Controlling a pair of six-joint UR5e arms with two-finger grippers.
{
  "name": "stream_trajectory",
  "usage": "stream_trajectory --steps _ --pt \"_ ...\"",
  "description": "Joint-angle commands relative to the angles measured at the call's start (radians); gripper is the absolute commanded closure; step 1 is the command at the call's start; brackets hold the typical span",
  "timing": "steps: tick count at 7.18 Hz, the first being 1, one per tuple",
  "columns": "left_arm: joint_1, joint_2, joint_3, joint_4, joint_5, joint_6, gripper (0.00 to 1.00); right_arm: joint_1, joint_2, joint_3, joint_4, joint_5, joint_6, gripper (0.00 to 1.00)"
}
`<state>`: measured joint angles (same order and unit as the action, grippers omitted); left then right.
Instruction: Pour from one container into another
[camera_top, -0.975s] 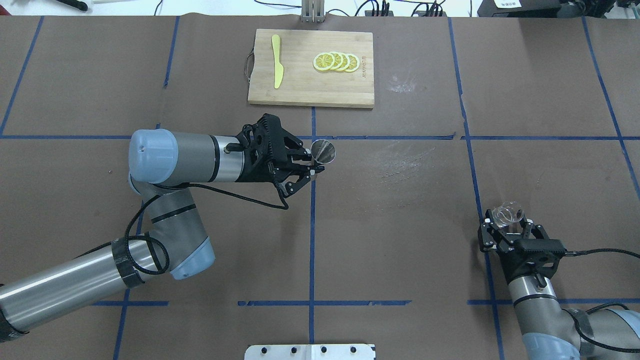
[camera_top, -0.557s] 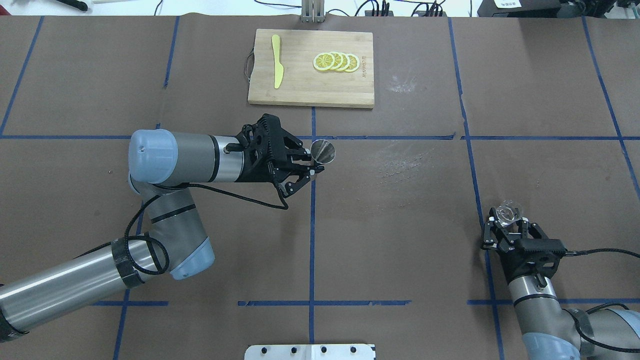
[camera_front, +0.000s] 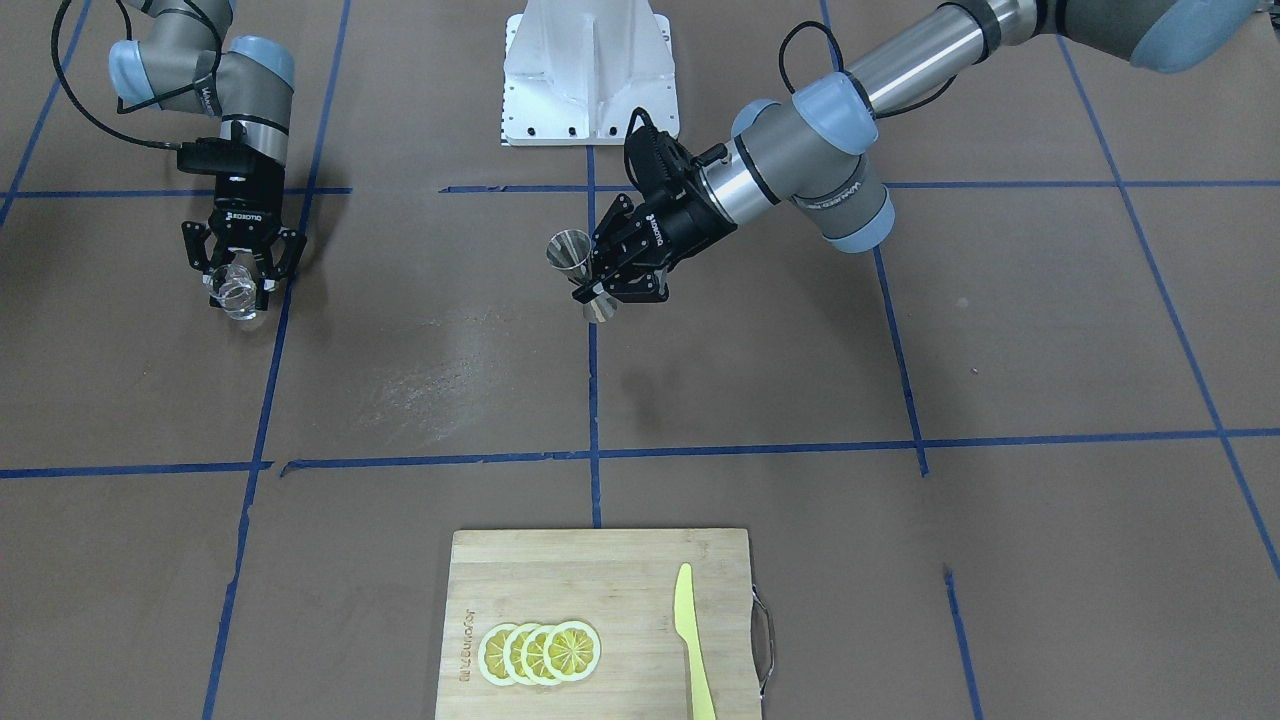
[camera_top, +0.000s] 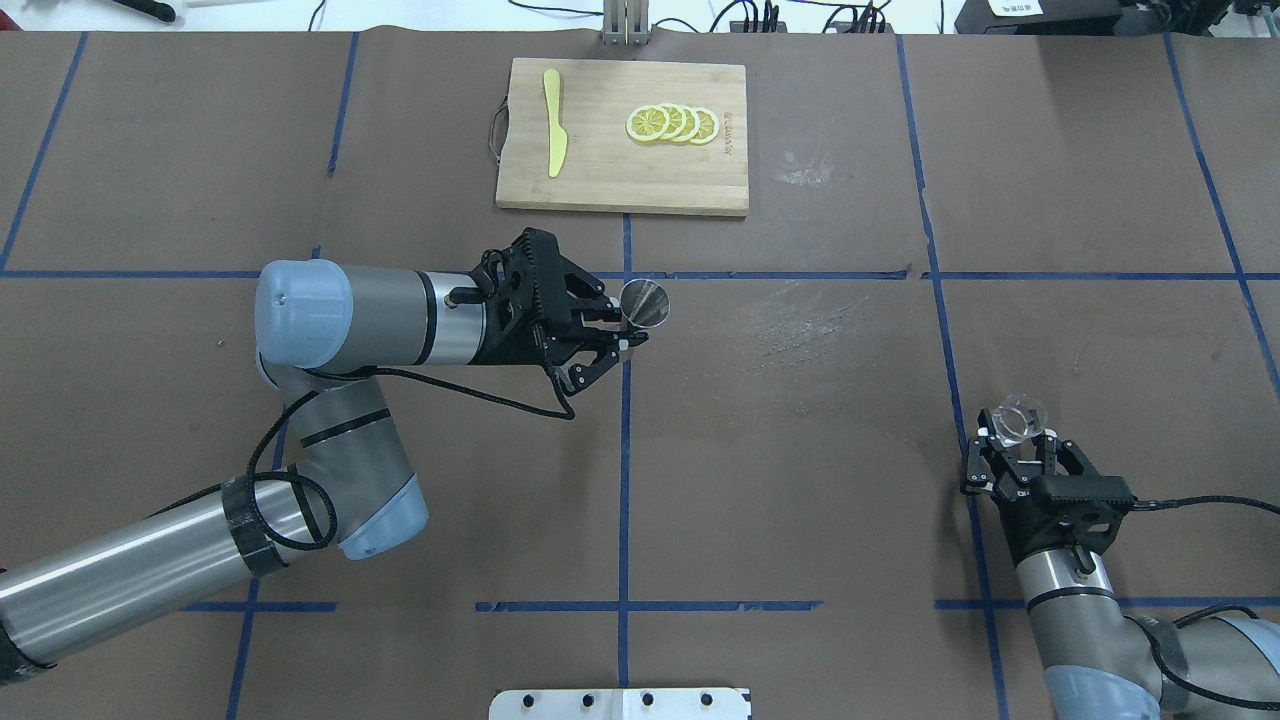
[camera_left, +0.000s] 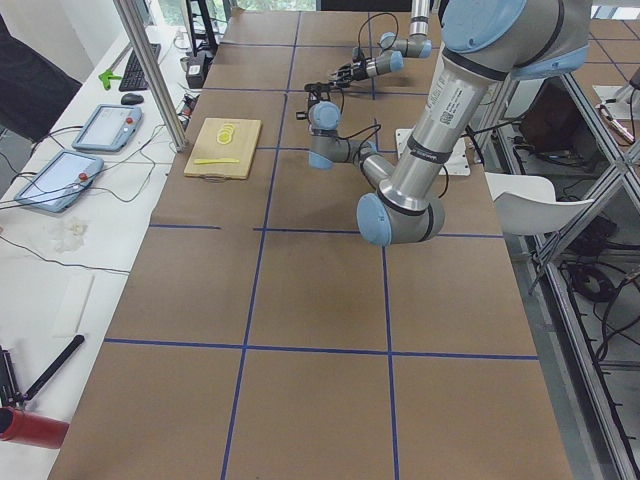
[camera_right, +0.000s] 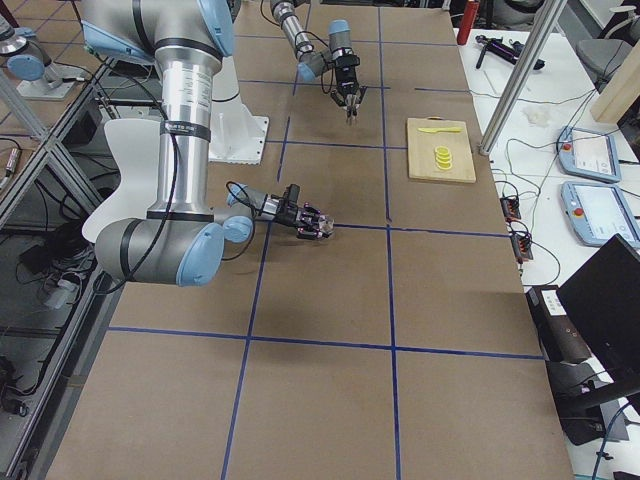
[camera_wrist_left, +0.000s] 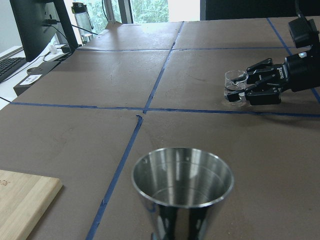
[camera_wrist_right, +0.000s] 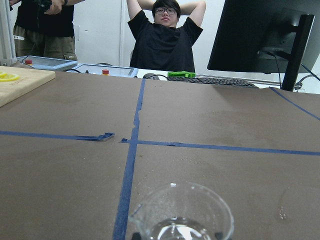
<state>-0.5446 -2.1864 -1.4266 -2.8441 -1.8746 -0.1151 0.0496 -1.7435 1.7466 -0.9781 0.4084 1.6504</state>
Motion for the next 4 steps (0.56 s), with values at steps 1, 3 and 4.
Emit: stream_trajectory --steps 1,3,4 --pt "0.0 0.0 0.0 -0.001 -0.001 0.0 1.0 0.025 0.004 0.054 0.002 0.007 -0.02 1.0" --pt "0.0 0.0 0.0 -0.001 0.0 0.0 1.0 0.109 0.019 0.152 0.004 0.114 -0.154 1.0" --pt "0.0 0.0 0.0 -0.001 -0.001 0.0 1.0 0.131 0.036 0.16 0.006 0.122 -0.187 1.0"
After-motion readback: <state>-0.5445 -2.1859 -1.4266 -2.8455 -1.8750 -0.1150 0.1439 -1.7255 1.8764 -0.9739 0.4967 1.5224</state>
